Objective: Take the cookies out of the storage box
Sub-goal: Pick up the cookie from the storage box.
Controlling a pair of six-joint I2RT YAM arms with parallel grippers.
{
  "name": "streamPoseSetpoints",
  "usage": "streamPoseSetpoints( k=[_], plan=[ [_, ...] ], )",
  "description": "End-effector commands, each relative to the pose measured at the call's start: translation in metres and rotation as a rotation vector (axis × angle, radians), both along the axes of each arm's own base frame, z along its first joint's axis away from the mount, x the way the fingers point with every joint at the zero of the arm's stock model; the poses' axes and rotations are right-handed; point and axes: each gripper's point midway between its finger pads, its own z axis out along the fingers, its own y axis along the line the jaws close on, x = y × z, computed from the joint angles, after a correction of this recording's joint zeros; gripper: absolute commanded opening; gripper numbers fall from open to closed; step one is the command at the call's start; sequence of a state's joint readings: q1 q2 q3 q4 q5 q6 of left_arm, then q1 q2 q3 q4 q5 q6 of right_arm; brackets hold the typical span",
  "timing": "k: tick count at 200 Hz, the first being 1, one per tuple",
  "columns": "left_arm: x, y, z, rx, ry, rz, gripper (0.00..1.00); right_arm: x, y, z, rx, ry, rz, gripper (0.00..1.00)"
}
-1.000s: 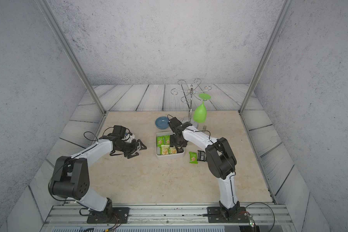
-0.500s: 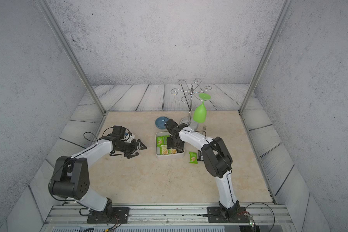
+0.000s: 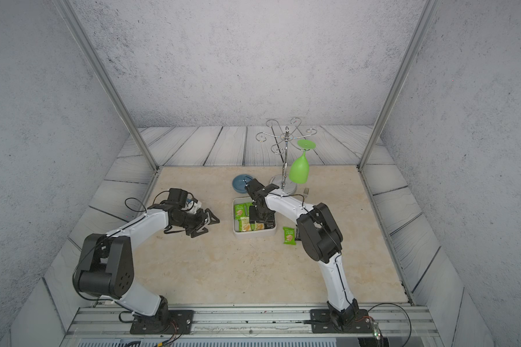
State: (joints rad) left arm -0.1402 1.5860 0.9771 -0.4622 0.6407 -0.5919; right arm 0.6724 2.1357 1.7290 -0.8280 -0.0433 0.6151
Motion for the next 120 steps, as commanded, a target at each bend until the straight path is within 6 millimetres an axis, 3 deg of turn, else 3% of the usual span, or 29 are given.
streamPoseSetpoints(
  k=[1, 38, 68, 120],
  plan=[
    [-0.001, 0.002, 0.003, -0.01, -0.004, 0.007, 0.79, -0.001, -0.002, 0.005, -0.029, -0.008, 0.029, 0.58],
    [0.001, 0.001, 0.004, -0.018, -0.003, 0.006, 0.78, -0.006, 0.011, -0.007, 0.016, 0.054, 0.037, 0.57],
    [-0.001, 0.002, 0.003, -0.014, 0.001, 0.007, 0.79, -0.008, 0.009, -0.012, -0.008, 0.074, 0.039, 0.58],
    [0.001, 0.002, 0.004, -0.017, -0.005, 0.01, 0.78, -0.008, 0.024, 0.003, 0.091, 0.05, 0.067, 0.57]
  ],
)
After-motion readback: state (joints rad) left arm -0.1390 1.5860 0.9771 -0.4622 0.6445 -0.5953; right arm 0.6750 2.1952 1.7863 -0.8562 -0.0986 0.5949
